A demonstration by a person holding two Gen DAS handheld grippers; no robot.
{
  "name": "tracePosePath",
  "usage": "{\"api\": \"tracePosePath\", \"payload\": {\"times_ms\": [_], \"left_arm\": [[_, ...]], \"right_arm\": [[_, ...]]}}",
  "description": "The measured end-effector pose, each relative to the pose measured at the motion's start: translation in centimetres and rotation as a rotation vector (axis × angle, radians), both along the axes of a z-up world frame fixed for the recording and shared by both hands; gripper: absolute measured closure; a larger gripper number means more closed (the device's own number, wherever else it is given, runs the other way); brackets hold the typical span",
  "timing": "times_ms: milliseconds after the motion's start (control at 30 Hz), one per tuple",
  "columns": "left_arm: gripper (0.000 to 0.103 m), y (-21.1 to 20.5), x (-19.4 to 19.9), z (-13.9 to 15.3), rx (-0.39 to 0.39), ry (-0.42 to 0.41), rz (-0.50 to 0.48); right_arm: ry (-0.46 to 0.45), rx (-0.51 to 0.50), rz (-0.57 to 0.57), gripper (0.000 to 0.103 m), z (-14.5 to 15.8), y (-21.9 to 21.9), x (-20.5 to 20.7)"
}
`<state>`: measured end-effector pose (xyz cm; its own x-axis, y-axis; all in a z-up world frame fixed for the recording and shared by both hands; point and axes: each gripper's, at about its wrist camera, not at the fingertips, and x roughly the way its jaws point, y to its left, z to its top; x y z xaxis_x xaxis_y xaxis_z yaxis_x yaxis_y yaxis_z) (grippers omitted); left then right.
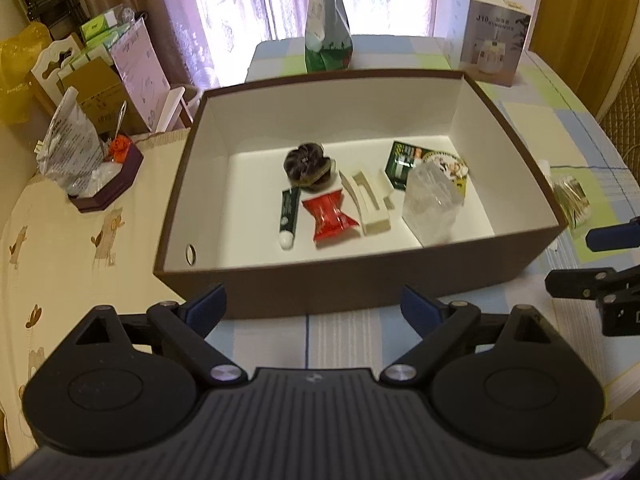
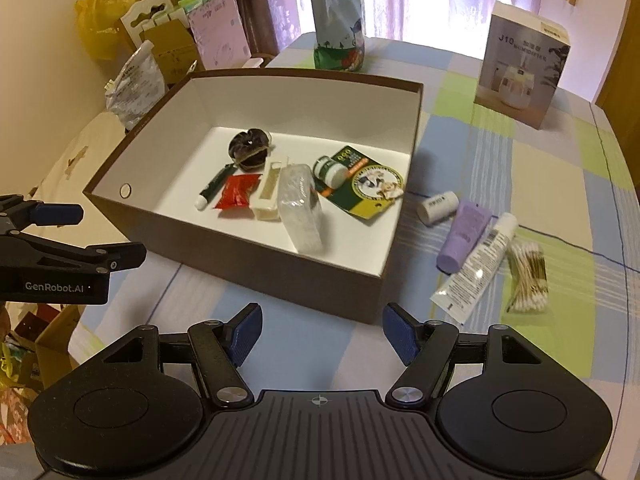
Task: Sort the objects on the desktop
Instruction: 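Withdraw both tools from the box toward the remaining toiletries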
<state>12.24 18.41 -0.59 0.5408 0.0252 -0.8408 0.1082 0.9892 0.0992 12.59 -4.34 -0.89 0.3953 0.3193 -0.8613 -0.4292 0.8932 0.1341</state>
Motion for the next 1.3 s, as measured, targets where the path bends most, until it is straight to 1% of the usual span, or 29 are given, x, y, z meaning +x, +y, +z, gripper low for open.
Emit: {"api": "tracePosePath", "payload": {"times_ms": [233, 400, 567, 800, 1200, 1300], "left_arm": [[0.011, -2.5, -0.9, -0.1, 0.008, 0.013, 0.003], [0.011, -4.5, -1.5, 0.0, 0.011, 0.018, 0.002], [0.011, -6.6, -2.0, 0.1, 0.009, 0.021, -0.004], [0.011, -10.0, -2.2, -0.8, -0.013, 0.035, -0.018], [0.011, -16.5, -1.8, -1.9, -0.066, 0.05, -0.13], [0.011, -18.1, -1.5, -2.2, -0.067, 0.054, -0.152]], "right_arm": [[0.011, 0.012, 0.006, 0.03, 0.0, -2.5, -0.5], [0.003, 0.007, 0.004, 0.03, 0.3, -4.4, -0.7], [0.001, 0.0, -0.019, 0.03, 0.5, -7.1, -0.7], [0.013, -0.018, -0.067, 0.03, 0.0, -11.4, -0.4], [0.036, -0.027, -0.163, 0.03, -1.1, -18.3, 0.3], [0.042, -0.029, -0.184, 0.03, -1.4, -19.9, 0.3]]}}
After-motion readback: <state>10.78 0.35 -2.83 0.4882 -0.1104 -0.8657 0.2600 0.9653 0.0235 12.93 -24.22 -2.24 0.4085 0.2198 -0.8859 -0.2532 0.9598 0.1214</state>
